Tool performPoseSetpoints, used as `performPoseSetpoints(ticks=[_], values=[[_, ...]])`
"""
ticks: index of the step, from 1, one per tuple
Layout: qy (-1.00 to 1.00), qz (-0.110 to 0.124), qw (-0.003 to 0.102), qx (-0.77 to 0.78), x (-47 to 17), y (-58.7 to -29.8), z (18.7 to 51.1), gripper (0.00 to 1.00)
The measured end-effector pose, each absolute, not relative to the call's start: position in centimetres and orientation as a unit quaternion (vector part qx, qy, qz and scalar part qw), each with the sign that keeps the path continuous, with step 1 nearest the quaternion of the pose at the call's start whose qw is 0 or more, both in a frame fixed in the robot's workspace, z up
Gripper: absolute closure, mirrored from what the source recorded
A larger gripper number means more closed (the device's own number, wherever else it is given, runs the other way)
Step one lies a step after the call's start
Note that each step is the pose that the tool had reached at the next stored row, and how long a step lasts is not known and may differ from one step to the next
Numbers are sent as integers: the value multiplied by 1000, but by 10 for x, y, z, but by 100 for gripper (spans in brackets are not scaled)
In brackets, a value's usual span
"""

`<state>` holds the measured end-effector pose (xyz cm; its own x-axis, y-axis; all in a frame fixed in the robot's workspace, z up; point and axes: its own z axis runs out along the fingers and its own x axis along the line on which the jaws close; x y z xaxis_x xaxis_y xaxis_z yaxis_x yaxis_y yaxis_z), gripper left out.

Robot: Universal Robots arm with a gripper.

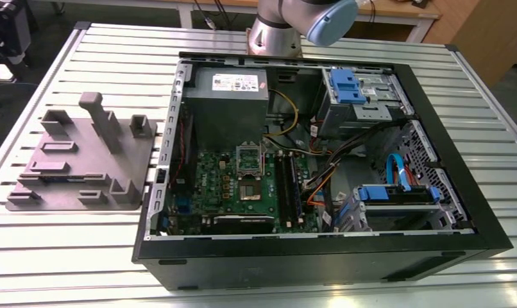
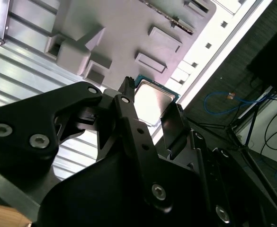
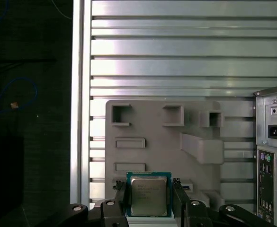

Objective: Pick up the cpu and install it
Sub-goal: 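Pick up the cpu and move it towards the insertion slot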

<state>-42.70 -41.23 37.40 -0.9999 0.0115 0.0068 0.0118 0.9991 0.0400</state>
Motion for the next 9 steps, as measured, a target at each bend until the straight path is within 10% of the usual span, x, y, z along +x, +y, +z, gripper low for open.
performPoseSetpoints(ticks=[9], values=[[-1000,-20,3,-6,-424,-412,374,53]])
